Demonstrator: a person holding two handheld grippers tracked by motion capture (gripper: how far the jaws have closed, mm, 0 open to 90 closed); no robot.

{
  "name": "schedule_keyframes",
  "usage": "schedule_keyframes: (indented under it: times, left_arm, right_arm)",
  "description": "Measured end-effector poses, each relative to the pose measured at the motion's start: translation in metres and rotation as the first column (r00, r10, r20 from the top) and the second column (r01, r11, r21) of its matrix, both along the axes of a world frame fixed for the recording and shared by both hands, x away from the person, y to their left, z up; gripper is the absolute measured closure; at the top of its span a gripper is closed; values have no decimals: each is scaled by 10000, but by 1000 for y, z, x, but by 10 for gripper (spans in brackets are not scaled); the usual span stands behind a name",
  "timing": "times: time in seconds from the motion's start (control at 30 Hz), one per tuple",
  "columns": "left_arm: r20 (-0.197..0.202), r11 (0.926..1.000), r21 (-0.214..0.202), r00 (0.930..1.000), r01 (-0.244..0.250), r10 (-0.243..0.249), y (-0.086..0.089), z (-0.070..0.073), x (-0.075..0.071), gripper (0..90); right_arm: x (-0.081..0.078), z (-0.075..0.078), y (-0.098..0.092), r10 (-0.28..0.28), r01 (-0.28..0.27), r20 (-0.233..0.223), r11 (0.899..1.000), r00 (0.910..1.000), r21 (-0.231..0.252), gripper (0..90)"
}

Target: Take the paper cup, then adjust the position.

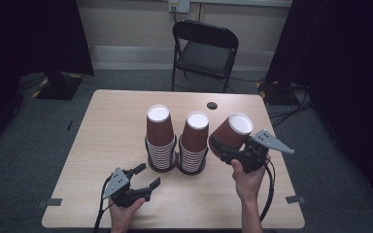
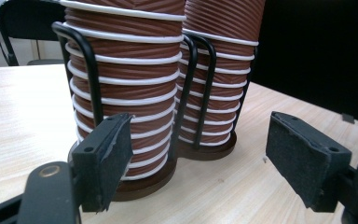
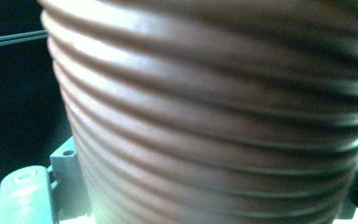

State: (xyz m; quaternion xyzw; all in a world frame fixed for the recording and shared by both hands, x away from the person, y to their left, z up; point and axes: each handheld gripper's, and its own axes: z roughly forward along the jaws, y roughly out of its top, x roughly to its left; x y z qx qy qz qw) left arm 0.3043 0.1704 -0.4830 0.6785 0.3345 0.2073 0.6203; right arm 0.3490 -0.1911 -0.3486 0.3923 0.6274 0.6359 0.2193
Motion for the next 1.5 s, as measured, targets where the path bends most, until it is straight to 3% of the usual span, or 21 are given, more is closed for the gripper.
schedule_keyframes:
  times: [0.23, 0.53, 0.63, 0.67, 0.8, 0.97, 1.07, 1.37, 1.5]
  left_arm:
    - [127, 9997, -14, 9997, 231, -231, -6, 3, 1, 266]
    - [230, 9985, -168, 9984, 517, -513, -12, 4, -1, 297]
    - [242, 9979, -453, 9987, 461, -450, -13, 3, -1, 286]
    - [268, 9983, -476, 9991, 329, -317, -15, 4, -2, 286]
    - [460, 9978, -373, 9975, 548, -531, -19, 4, -2, 308]
    - [604, 9952, -151, 9936, 968, -957, -26, 4, -1, 307]
    - [700, 9918, -287, 9901, 1243, -1220, -29, 3, 0, 313]
    - [1259, 9898, -322, 9830, 1390, -1340, -36, 2, -1, 374]
    - [1173, 9850, -401, 9797, 1681, -1624, -41, -1, 0, 377]
  right_arm:
    - [-7, -18, 3, -71, 82, -330, 9995, 9994, 321, 138]
    - [-16, -42, 13, 321, -241, -982, 9964, 9946, 816, 139]
    - [-18, -48, 14, 472, -355, -1187, 9945, 9918, 986, 140]
    - [-20, -54, 13, 641, -454, -1395, 9900, 9881, 1333, 140]
    - [-24, -63, 14, 785, -495, -1714, 9847, 9821, 1673, 141]
    - [-29, -75, 17, 925, -541, -1974, 9800, 9759, 1913, 141]
    - [-30, -80, 21, 1056, -643, -2119, 9791, 9716, 1932, 141]
    - [-33, -93, 32, 1295, -775, -2474, 9747, 9602, 2094, 142]
    - [-34, -101, 38, 1575, -894, -2589, 9624, 9530, 2565, 143]
